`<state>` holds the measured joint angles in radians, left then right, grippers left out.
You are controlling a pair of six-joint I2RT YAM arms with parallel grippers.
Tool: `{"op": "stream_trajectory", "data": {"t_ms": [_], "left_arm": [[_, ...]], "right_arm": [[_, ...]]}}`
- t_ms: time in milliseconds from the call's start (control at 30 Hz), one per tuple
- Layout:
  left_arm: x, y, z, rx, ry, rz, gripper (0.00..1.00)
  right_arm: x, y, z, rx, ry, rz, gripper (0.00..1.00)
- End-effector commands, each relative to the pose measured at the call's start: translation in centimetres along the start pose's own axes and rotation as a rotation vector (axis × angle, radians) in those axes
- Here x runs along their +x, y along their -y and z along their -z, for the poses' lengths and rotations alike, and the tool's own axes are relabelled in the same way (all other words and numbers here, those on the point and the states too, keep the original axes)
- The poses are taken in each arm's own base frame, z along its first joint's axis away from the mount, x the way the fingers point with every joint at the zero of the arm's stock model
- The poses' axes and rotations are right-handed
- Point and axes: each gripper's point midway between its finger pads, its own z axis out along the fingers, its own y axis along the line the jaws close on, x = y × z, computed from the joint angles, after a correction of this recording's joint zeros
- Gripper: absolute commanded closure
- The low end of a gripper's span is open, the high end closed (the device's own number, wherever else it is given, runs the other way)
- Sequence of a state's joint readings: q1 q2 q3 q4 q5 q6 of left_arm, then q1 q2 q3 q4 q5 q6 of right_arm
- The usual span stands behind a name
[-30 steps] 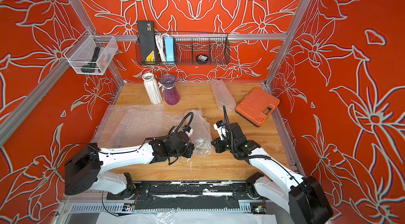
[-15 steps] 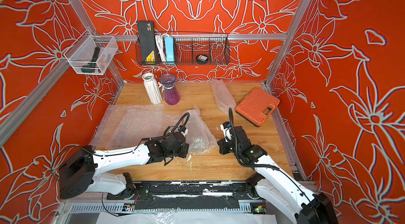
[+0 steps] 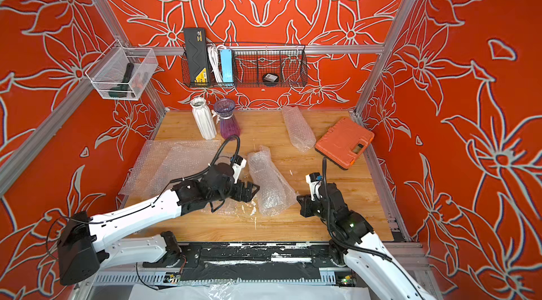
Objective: Unwrap the vase from the bubble wrap
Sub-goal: Unwrap the bubble wrap at the center of the board.
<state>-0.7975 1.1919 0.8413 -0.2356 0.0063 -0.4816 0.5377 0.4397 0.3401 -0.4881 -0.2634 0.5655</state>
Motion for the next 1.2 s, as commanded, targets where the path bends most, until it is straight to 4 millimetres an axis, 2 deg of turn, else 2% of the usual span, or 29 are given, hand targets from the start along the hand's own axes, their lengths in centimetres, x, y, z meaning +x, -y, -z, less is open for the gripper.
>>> {"op": "stream_trajectory", "data": {"t_ms": [0,100,133,233,267,367,400,533,567,700,833,1033,1167], "left_arm": [[-1.4,-1.6,-2.4,-0.031,-0.026,-0.013,0.06],[-2.0,-1.5,-5.5,-0.036,-0.049,0.014,0.06],[-2.0,-1.2,-6.3,-0.017,-0.054,0.029,0.06],[-1.8,-0.9,-7.9,-0.003,-0.054,0.051,0.06],[-1.8,-0.9,-8.0,-0.009,-0.058,0.047,0.06],[-1.6,-1.0,-7.5,-0.016,-0.049,0.048,0.06],[-1.4,-1.2,-7.1,-0.016,-0.044,0.049,0.06],[-0.5,-1.7,-5.9,0.011,-0.051,0.066,0.07],[-0.2,-1.8,-5.7,0.017,-0.053,0.070,0.07],[0.4,-2.4,-5.1,0.017,-0.050,0.085,0.08],[0.9,-2.5,-4.2,0.057,-0.050,0.109,0.08],[1.9,-3.8,-2.1,0.061,-0.023,0.148,0.09],[1.9,-4.3,-1.2,0.075,-0.002,0.159,0.09]], "right_arm": [[1.6,0.5,0.5,0.018,-0.051,-0.070,1.00],[1.5,0.3,1.3,0.023,-0.048,-0.066,1.00],[1.4,0.3,1.5,0.027,-0.046,-0.067,0.94],[1.2,0.2,1.8,0.031,-0.044,-0.071,0.60],[0.9,0.0,1.9,0.030,-0.037,-0.072,0.45],[0.0,-0.4,2.1,0.024,-0.022,-0.071,0.22],[-0.4,-0.7,2.1,0.019,-0.021,-0.069,0.04],[-3.0,-1.7,2.5,0.052,-0.035,0.018,0.02],[-3.7,-2.4,2.1,0.024,-0.028,0.037,0.02],[-6.1,-3.1,0.6,0.068,-0.100,0.150,0.02],[-8.6,-5.0,-1.6,0.016,-0.145,0.247,0.02],[-9.3,-4.8,-6.0,0.027,-0.294,0.339,0.08],[-9.8,-4.2,-8.1,0.051,-0.331,0.378,0.13]]}}
